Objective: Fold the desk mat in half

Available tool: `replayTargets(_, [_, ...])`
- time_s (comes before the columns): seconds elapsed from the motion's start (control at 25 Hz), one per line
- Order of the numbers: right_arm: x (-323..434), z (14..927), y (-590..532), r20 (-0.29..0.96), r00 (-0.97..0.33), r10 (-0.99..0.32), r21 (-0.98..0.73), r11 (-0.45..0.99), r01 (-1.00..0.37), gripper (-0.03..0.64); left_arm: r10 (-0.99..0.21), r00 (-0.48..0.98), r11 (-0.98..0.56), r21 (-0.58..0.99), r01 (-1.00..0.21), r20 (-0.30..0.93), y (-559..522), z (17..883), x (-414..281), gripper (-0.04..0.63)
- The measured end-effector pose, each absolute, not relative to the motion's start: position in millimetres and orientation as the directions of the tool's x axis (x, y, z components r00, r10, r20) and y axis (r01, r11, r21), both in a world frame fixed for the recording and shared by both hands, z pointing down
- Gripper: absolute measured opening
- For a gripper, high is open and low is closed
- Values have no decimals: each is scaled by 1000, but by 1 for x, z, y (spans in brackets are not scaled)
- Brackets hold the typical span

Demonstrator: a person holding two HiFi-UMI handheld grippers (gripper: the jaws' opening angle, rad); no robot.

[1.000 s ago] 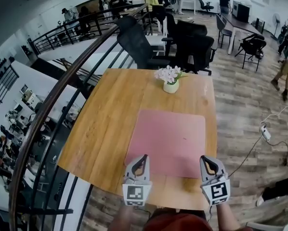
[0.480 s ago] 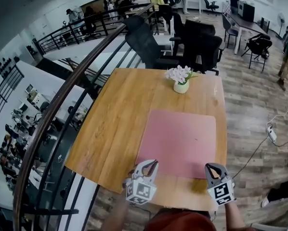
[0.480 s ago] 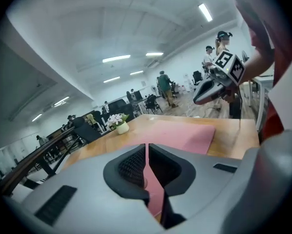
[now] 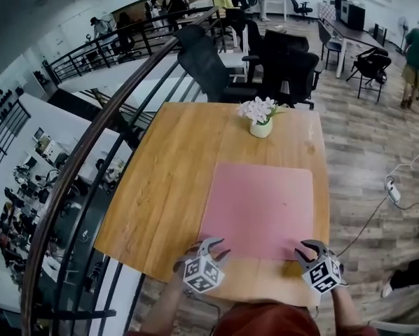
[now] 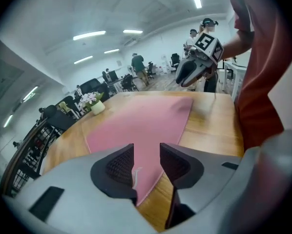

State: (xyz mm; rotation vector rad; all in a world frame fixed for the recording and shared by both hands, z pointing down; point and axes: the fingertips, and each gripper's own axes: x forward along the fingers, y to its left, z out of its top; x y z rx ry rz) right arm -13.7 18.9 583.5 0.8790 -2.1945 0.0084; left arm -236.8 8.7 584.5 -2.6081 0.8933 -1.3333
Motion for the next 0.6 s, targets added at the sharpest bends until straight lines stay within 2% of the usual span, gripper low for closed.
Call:
replayTargets(0.12, [-11, 601, 30, 727, -461, -509, 242, 818, -521, 162, -447, 442, -874, -273, -402, 778, 15, 600, -240, 220])
replayTargets(0.16, [-12, 607, 33, 745, -458, -486, 234, 833, -502, 174, -418, 434, -887, -256, -384, 798, 17, 605, -244, 250])
replayTargets(0.28, [-13, 622, 42, 778, -455, -433, 203, 859, -470, 189, -337, 404, -920, -205, -335, 851, 26, 618, -256, 284])
replayTargets(0.6, [-9, 652, 48, 836, -417, -356, 165, 888, -428, 245, -241, 368, -952, -146, -268, 898, 25, 642, -265, 291])
